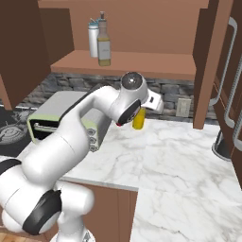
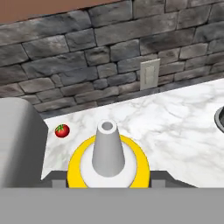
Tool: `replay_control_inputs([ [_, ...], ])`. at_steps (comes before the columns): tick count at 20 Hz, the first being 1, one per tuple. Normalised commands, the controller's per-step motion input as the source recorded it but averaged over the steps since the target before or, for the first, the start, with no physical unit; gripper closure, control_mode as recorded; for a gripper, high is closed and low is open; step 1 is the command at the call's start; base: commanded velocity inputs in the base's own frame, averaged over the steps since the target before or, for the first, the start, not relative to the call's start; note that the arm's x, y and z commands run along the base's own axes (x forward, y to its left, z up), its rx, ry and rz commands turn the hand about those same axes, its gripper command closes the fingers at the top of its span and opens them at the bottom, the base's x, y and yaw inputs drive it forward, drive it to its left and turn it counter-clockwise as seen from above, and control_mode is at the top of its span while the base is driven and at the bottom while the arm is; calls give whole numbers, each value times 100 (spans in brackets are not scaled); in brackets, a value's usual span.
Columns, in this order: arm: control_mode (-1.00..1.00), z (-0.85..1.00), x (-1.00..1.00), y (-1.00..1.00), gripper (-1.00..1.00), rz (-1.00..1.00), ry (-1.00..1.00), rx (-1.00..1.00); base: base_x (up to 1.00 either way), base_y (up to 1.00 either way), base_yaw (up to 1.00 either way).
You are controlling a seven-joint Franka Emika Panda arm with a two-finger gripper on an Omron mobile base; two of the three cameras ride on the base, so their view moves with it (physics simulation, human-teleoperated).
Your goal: Pick the mustard and oil and vinegar bottle from the counter and place them in the cabinet.
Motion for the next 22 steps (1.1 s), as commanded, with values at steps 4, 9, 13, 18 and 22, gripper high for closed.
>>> replay_control_inputs([
  [4, -100, 47, -5, 0, 100, 0, -17, 0, 0, 0, 0],
  [9, -100, 57, 0, 0, 100, 0, -2, 0, 0, 0, 0],
  [13, -100, 51, -1, 4, 100, 0, -8, 0, 0, 0, 0],
  [18, -100, 44, 0, 8, 100, 0, -11, 0, 0, 0, 0],
  [22, -100, 32, -1, 14, 100, 0, -16, 0, 0, 0, 0],
])
